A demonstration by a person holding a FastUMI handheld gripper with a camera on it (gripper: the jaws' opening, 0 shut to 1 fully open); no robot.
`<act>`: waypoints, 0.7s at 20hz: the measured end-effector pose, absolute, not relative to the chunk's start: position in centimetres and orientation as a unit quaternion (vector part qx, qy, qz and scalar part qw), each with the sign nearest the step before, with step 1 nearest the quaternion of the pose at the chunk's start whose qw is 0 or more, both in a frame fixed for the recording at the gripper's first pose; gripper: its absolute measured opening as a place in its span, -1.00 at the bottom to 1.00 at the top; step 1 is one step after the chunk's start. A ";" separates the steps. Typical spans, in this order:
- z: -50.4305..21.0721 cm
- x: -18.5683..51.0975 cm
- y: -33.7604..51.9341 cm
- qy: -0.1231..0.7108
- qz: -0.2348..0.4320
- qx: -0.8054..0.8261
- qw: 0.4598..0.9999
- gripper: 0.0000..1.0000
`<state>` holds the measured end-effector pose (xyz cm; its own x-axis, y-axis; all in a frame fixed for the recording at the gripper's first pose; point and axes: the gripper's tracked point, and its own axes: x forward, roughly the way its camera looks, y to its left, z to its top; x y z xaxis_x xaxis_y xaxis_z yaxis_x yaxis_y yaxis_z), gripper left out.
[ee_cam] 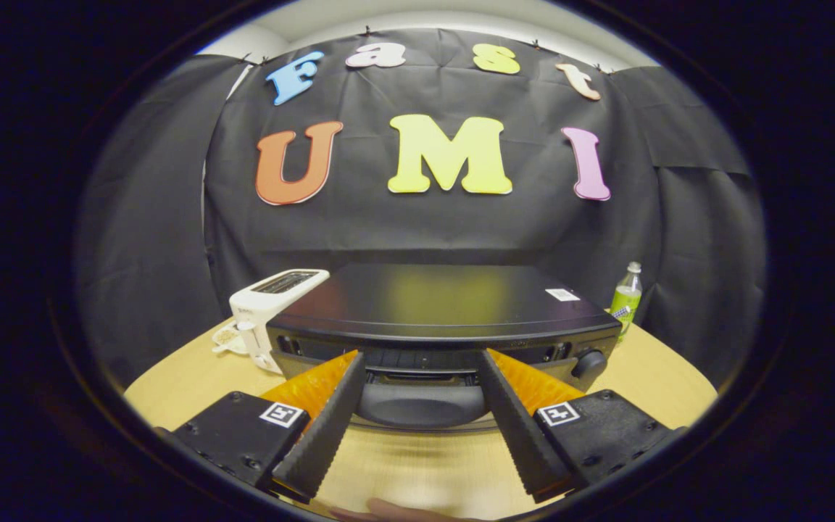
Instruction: Open the toaster oven, put the food inside, and close the toaster oven door.
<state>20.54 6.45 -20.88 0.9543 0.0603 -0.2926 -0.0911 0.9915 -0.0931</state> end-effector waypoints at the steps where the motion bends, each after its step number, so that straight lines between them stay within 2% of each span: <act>1: -21.1 20.0 6.4 0.155 0.038 -0.053 0.986 1.00; 14: -24.9 13.7 5.8 0.253 0.017 -0.093 0.963 1.00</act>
